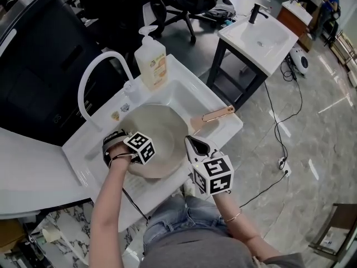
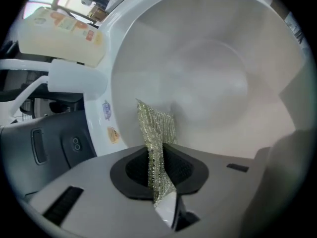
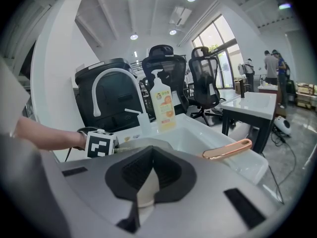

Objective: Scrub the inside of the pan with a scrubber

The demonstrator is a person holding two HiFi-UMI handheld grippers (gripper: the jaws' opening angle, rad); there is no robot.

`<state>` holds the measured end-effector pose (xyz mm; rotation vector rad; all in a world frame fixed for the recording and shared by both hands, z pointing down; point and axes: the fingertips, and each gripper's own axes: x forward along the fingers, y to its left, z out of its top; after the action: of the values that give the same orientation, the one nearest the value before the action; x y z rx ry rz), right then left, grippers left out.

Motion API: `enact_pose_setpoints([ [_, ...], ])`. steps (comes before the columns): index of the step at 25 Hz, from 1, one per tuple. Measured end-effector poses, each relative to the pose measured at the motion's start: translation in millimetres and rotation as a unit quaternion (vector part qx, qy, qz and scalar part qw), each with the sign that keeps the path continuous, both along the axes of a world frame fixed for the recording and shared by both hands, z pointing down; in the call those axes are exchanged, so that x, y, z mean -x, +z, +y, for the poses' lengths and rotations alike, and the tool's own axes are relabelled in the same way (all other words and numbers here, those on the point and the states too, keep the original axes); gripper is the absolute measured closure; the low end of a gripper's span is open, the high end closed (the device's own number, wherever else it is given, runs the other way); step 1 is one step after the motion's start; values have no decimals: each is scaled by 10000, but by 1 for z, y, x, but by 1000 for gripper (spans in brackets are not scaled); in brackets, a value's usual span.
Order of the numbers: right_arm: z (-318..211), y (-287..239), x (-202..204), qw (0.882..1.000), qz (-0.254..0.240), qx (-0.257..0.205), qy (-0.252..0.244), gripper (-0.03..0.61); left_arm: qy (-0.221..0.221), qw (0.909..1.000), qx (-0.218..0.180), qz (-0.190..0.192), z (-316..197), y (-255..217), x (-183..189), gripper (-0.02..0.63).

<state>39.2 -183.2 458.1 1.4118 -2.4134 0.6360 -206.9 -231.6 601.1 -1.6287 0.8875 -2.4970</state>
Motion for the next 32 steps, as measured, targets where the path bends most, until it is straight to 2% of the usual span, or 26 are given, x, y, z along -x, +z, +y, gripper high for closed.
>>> enact_pose_setpoints([
  [4, 4, -2, -6, 10000, 20, -18, 26, 568, 161, 9974, -708, 15, -12, -11, -3, 554],
  [7, 8, -4, -9, 10000, 18, -50, 27, 568, 141, 9892, -1435, 256, -23, -26, -8, 554],
  [11, 14, -6, -9, 9999, 6, -100, 8, 568, -60, 9681, -2306, 980, -26, -49, -20, 549],
  [14, 16, -8, -10, 9999, 1, -161, -13, 568, -637, 9439, -2602, 1931, -18, -60, -29, 551],
  [15, 16, -9, -11, 9998, -1, -187, -18, 568, -899, 9313, -2646, 2335, -13, -63, -33, 551],
  [17, 17, -12, -12, 9997, -14, -243, -27, 568, -1415, 8977, -2715, 3167, -4, -71, -41, 551],
  [20, 19, -17, -11, 9994, -34, -329, -59, 568, -1936, 8379, -2825, 4250, 8, -89, -53, 551],
  [22, 19, -21, -8, 9991, -46, -410, -110, 568, -2109, 7996, -2926, 4801, 15, -103, -61, 551],
  [25, 21, -27, -1, 9982, -91, -548, -221, 568, -2302, 7462, -3109, 5418, 25, -126, -71, 551],
  [27, 24, -31, 5, 9975, -120, -628, -306, 568, -2411, 7145, -3240, 5713, 34, -139, -74, 551],
  [29, 28, -36, 8, 9966, -137, -718, -378, 568, -2481, 6874, -3375, 5933, 43, -150, -78, 551],
  [32, 29, -42, 14, 9952, -141, -834, -497, 569, -2550, 6539, -3550, 6176, 55, -164, -81, 551],
])
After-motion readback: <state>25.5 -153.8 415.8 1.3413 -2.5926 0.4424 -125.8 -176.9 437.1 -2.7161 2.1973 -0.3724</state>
